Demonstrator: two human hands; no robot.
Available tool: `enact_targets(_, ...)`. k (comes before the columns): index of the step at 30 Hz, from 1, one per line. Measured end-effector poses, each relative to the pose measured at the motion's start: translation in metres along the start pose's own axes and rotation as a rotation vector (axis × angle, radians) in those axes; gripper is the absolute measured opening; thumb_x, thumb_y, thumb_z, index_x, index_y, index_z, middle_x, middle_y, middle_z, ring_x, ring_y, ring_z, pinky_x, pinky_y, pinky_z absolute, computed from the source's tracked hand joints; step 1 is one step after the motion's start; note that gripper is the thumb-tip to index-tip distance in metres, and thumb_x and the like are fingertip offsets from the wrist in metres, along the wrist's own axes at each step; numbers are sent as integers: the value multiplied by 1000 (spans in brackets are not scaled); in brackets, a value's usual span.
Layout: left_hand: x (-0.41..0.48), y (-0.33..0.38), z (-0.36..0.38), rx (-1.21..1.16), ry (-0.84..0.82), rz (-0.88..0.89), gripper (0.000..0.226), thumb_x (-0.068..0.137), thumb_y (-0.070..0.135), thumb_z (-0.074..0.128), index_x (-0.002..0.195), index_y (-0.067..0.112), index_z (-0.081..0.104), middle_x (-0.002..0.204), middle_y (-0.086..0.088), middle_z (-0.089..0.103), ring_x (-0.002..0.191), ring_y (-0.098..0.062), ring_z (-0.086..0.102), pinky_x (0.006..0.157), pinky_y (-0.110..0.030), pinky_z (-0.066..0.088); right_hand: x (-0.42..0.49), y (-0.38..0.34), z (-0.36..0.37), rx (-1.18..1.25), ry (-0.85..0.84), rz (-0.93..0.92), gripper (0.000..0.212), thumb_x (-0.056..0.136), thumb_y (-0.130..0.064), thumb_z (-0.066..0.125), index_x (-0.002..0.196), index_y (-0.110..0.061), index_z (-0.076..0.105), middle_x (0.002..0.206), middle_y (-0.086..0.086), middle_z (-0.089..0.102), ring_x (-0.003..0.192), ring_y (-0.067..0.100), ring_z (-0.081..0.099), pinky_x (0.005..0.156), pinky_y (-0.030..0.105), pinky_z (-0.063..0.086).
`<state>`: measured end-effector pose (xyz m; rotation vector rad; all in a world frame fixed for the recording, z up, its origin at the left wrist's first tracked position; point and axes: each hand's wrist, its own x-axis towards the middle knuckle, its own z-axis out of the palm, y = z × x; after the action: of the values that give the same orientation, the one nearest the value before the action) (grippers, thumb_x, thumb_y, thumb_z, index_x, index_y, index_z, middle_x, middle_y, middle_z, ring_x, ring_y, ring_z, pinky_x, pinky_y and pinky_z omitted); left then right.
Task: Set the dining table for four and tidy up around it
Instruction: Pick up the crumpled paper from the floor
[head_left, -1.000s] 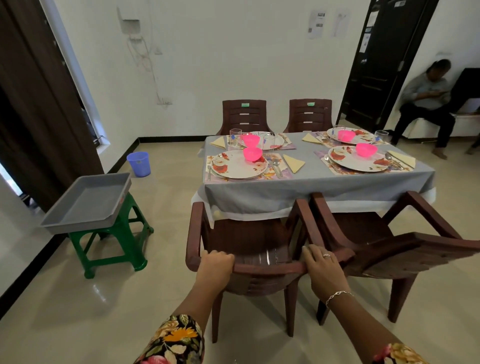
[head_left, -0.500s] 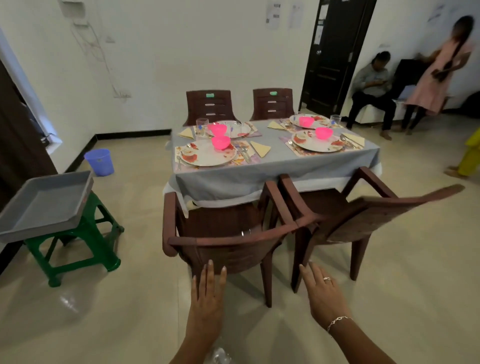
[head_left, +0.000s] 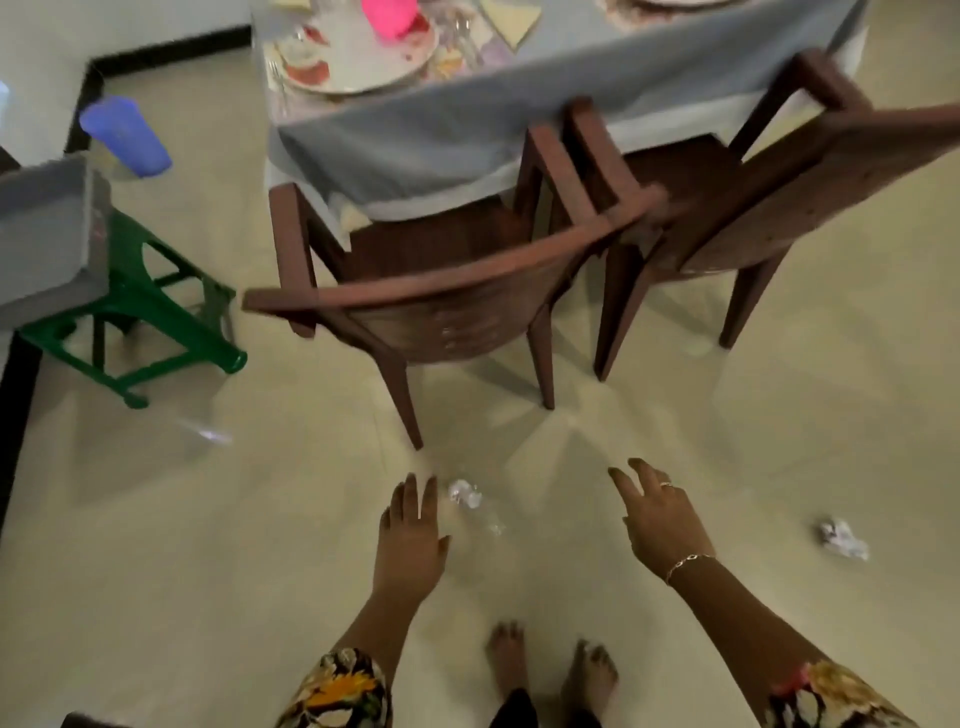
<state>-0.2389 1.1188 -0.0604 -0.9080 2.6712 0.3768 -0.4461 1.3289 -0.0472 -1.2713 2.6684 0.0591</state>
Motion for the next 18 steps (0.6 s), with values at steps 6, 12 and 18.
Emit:
enact_targets(6, 55, -8, 125, 7, -111, -82, 80, 92, 39, 52, 151, 14, 4, 156, -16, 10, 144, -31, 14, 113, -37, 24, 16, 11, 141, 81, -59, 7, 77, 40, -4, 88, 113, -9, 63, 113, 20, 61, 86, 38, 65, 62, 41, 56)
enact_targets(12, 141, -28, 272, 81, -184, -119, 82, 92, 39, 55, 151, 16, 2, 156, -15, 7, 144, -32, 11, 114, -38, 24, 58, 24, 285, 180, -34, 8, 73, 47, -1, 87, 115, -3, 61, 116, 26, 58, 89, 44, 63, 66, 47, 55)
enact_targets(18, 225, -56, 379, 291, -253, -14, 84, 90, 21, 60, 151, 18, 2, 156, -18, 1, 144, -35, 7, 113, -44, 23, 106, 46, 403, 199, 15, -20, 73, 52, -3, 85, 119, -3, 58, 121, 26, 53, 93, 45, 61, 68, 50, 54)
